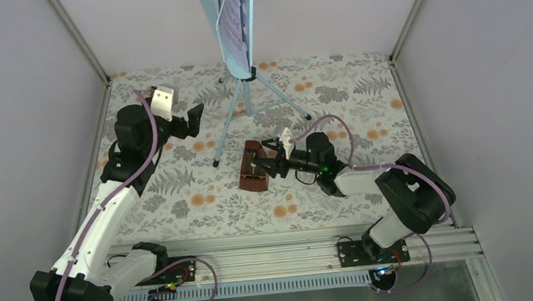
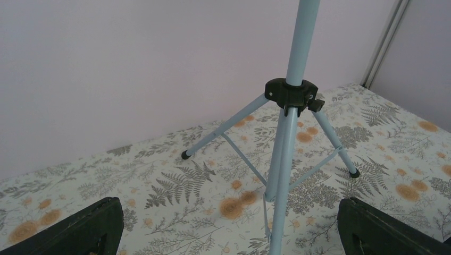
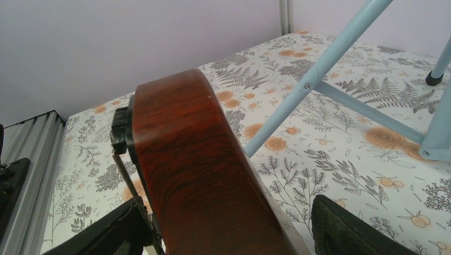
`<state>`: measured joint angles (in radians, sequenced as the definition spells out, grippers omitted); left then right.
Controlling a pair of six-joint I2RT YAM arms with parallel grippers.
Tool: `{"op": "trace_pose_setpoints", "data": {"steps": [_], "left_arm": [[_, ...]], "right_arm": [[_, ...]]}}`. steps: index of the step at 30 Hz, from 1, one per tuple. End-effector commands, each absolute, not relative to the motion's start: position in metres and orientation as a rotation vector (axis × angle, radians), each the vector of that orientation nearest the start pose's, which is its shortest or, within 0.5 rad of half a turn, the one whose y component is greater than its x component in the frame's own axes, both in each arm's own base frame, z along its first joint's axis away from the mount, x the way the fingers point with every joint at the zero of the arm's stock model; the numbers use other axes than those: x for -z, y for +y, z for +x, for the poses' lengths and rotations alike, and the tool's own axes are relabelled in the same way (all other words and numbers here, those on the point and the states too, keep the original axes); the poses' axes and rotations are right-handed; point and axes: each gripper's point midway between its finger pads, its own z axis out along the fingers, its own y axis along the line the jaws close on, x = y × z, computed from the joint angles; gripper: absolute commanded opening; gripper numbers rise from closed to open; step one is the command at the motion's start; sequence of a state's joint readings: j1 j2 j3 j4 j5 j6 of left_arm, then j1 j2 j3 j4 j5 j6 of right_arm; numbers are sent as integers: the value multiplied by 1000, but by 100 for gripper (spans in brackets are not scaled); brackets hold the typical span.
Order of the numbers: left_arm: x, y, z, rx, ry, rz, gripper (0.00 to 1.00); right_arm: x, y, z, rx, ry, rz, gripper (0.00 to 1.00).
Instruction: Pack up the instrument practice props
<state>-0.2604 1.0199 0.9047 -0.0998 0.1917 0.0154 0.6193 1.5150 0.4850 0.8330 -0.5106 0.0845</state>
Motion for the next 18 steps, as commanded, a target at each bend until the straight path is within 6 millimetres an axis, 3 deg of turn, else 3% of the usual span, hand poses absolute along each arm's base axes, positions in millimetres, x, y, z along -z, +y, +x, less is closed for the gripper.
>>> {"op": "trace_pose_setpoints", "data": {"steps": [1,18], "left_arm": [[-317,-128,347,338,1752,395,100],[-315,-128,347,334,1755,398,100]], "right_arm": [[-153,300,292,-926,1657,-809,72],[-154,299,297,-932,1675,-759,71]]}}
